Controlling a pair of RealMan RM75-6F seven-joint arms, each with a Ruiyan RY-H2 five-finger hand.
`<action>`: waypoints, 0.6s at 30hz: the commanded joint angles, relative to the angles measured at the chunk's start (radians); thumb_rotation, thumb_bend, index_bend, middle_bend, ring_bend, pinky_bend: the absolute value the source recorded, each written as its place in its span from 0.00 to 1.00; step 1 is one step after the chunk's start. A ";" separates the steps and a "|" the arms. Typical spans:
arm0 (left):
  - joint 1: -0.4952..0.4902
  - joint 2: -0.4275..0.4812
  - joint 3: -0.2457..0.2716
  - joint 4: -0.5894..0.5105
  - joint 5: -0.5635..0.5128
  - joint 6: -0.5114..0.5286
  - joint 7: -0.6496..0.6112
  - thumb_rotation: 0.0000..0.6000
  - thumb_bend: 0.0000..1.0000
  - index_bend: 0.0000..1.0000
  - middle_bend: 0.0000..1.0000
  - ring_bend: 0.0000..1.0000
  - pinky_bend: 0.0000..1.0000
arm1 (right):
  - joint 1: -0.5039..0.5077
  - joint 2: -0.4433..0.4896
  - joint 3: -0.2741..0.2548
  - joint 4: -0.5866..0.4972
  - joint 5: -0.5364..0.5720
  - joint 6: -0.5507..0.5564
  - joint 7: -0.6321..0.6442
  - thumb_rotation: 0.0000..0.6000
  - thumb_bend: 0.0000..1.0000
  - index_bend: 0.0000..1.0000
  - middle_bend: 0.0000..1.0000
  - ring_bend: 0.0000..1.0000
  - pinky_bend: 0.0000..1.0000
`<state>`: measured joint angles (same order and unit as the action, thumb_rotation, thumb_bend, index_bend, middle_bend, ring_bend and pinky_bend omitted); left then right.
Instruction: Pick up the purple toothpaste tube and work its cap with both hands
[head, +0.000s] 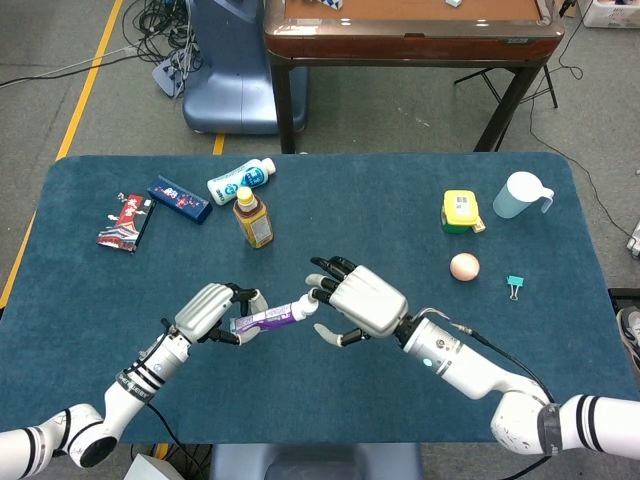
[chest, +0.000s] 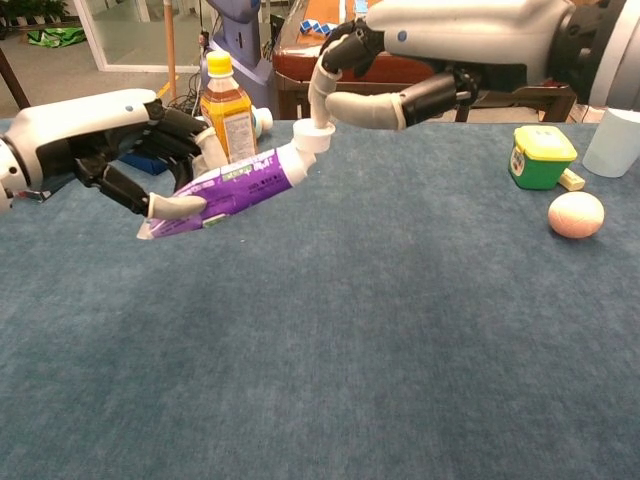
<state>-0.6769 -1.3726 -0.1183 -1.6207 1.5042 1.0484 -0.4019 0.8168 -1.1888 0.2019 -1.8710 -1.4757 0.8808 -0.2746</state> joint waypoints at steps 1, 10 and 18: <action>0.000 0.001 -0.002 0.001 -0.002 0.002 -0.005 1.00 0.56 0.66 0.78 0.55 0.38 | 0.001 -0.007 -0.005 0.006 0.002 0.003 0.006 0.19 0.53 0.35 0.24 0.08 0.17; 0.005 0.010 -0.007 -0.005 -0.016 0.009 -0.045 1.00 0.56 0.66 0.78 0.55 0.38 | 0.001 -0.040 -0.024 0.029 -0.010 0.025 0.037 0.19 0.53 0.35 0.24 0.08 0.17; 0.032 0.004 0.004 -0.003 0.022 0.073 -0.090 1.00 0.56 0.66 0.78 0.55 0.39 | -0.036 -0.034 -0.002 -0.010 -0.033 0.128 0.183 0.19 0.17 0.34 0.24 0.08 0.17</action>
<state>-0.6501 -1.3657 -0.1172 -1.6255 1.5186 1.1136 -0.4853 0.7945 -1.2273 0.1900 -1.8628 -1.5030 0.9808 -0.1474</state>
